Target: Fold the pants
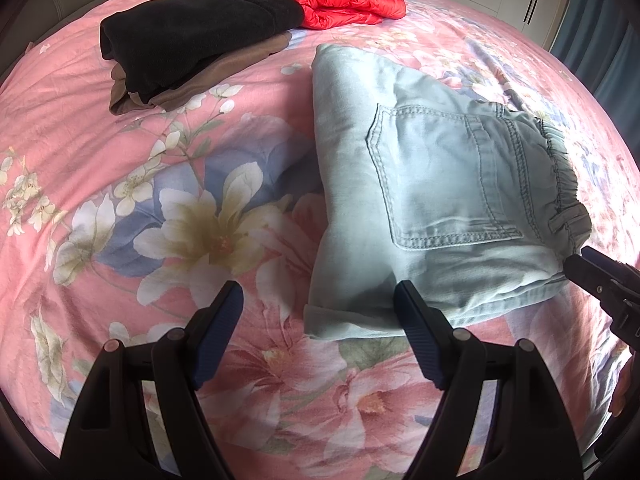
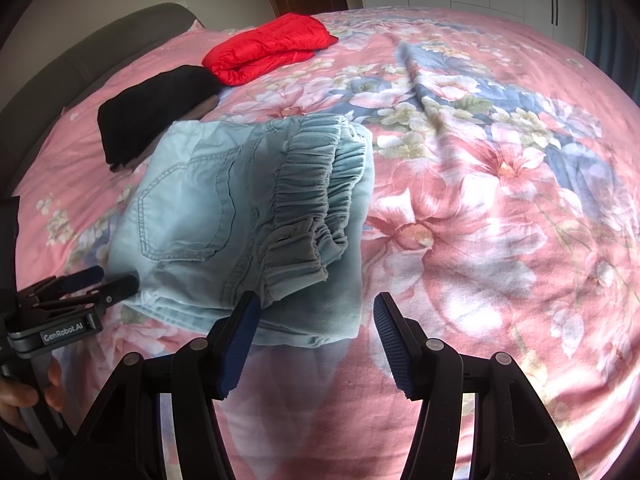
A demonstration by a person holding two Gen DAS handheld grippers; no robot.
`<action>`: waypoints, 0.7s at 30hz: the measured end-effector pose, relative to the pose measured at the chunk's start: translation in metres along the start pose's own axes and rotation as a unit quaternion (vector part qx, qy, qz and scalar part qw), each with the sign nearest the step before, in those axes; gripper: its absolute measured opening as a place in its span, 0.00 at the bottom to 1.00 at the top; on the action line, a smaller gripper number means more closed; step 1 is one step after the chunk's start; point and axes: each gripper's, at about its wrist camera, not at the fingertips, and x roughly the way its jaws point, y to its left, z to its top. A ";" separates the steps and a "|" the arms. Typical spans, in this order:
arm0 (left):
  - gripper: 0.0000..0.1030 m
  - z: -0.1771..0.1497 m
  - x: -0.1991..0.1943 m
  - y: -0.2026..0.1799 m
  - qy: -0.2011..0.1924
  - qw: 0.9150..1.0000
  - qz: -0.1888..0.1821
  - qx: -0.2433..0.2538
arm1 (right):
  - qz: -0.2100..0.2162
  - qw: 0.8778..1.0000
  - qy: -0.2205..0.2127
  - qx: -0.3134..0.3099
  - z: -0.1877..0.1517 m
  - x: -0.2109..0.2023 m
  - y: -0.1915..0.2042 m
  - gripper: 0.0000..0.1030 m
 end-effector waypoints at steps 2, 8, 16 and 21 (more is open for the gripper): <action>0.76 0.000 -0.001 -0.001 0.000 1.000 0.001 0.000 | 0.000 1.000 0.000 0.001 0.000 0.000 0.000 0.57; 0.76 -0.001 -0.002 -0.001 0.000 1.000 0.003 0.001 | -0.001 1.000 0.002 -0.001 -0.002 0.001 0.000 0.57; 0.75 -0.002 -0.004 0.000 -0.001 1.000 0.002 0.002 | -0.001 1.000 0.002 -0.001 -0.003 0.000 0.001 0.57; 0.75 -0.003 -0.007 -0.001 -0.001 1.000 0.003 0.000 | 0.000 1.000 0.003 0.001 -0.004 -0.003 0.001 0.57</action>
